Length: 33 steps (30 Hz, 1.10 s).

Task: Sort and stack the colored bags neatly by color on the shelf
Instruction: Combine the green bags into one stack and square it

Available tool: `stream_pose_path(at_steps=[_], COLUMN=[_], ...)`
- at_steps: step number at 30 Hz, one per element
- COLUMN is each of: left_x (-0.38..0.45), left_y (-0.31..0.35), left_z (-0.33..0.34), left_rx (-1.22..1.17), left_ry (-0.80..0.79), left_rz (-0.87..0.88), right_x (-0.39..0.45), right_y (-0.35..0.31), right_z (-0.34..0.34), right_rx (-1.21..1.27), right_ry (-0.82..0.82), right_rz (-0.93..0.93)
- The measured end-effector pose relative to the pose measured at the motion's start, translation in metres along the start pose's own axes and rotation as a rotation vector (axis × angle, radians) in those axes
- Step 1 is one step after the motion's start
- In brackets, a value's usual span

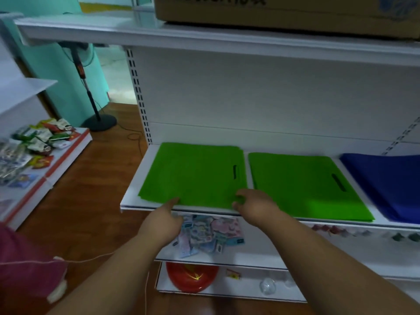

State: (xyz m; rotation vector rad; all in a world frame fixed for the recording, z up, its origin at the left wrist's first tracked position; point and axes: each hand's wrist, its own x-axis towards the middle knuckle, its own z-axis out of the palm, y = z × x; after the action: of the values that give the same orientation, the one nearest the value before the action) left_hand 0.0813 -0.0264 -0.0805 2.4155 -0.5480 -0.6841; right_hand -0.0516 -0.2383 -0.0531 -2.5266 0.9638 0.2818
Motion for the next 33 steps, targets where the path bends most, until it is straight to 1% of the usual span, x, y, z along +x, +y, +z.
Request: stream_pose_path(at_steps=[3,6,8,11,13,15,17,19,22,27,33], left_x=[0.0,0.001,0.002,0.002,0.001,0.002,0.003,0.004,0.004,0.001,0.0], left_y=[-0.016,-0.019,-0.019,-0.018,-0.013,-0.004,0.008,0.025,0.062,0.129,0.181], left_z=[0.0,-0.004,-0.008,-0.01,-0.008,-0.005,0.004,0.017,0.044,0.098,0.141], left_rx=[-0.221,-0.476,-0.559,-0.524,-0.442,-0.298,-0.119,0.048,0.14,0.178,0.423], left_ry=[0.069,0.202,0.268,0.323,0.332,0.358,0.379,0.383,0.386,0.287,0.181], left_rz=[0.007,-0.05,-0.072,-0.047,0.006,0.087,0.194,0.309,0.414,0.402,0.284], right_x=[-0.002,-0.009,-0.015,-0.022,-0.025,-0.029,-0.034,-0.04,-0.048,-0.052,-0.037], right_y=[-0.006,0.005,0.017,0.033,0.045,0.061,0.082,0.107,0.15,0.225,0.287], right_z=[0.013,0.021,0.018,0.015,0.015,0.014,0.01,0.003,-0.015,-0.054,-0.078], right_rx=[-0.037,-0.023,0.017,0.015,0.036,0.058,0.095,0.113,0.107,0.057,-0.005], right_ry=[0.123,0.26,0.364,0.523,0.636,0.703,0.73,0.726,0.67,0.576,0.358], right_rz=[0.027,-0.098,-0.198,-0.3,-0.32,-0.274,-0.162,-0.059,0.036,0.16,0.201])
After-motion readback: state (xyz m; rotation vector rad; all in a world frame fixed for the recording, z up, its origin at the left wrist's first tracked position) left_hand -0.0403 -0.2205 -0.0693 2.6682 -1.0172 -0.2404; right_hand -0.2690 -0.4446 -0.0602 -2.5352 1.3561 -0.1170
